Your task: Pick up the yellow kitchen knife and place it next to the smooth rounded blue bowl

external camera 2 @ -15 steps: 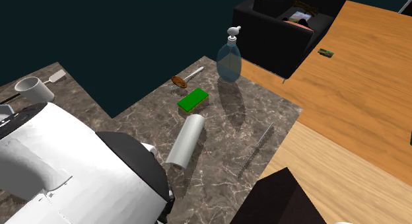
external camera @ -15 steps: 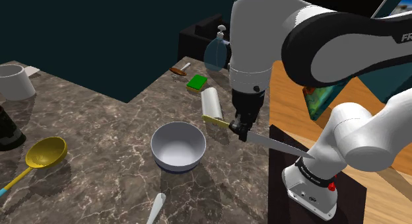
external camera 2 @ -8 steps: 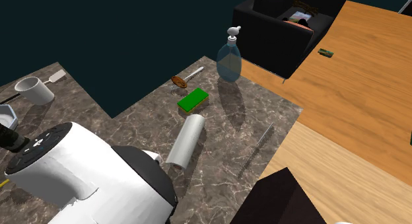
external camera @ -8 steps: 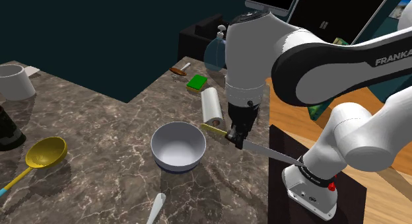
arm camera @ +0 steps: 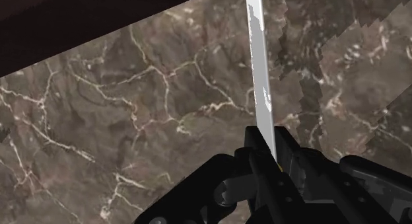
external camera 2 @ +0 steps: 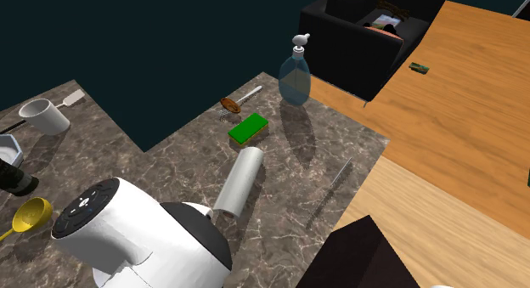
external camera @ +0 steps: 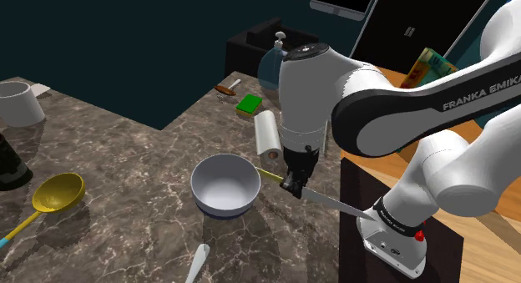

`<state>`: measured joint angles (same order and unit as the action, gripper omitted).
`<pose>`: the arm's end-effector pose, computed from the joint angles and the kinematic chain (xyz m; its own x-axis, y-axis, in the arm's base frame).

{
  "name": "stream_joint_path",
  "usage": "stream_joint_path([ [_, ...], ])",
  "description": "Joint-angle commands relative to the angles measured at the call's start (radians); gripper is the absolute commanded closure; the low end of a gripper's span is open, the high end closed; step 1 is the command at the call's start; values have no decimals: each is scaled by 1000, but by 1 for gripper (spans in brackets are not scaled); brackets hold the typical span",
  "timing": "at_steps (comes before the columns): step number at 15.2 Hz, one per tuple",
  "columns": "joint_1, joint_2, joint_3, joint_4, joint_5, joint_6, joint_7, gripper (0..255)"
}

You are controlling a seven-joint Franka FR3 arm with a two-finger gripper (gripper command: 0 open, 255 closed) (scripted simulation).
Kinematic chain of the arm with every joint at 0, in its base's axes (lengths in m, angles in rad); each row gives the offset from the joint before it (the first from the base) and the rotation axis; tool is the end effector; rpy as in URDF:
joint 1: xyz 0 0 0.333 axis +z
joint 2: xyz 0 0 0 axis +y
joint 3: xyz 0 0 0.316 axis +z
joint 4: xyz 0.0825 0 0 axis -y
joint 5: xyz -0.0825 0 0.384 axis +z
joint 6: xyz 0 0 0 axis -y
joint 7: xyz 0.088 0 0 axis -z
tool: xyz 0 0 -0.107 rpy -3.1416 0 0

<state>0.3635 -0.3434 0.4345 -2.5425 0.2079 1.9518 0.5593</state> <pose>0.2670 0.2869 0.3613 0.9684 0.0752 -0.2378 0.1065 -0.9868 0.1218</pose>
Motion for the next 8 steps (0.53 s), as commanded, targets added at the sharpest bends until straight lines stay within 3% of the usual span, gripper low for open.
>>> stream_joint_path([
  [1, -2, 20, 6, -9, -2, 28, 3, 255],
  [4, -4, 51, 14, -30, -6, 81, 8, 255],
  [8, -4, 51, 14, -30, -6, 81, 8, 255],
])
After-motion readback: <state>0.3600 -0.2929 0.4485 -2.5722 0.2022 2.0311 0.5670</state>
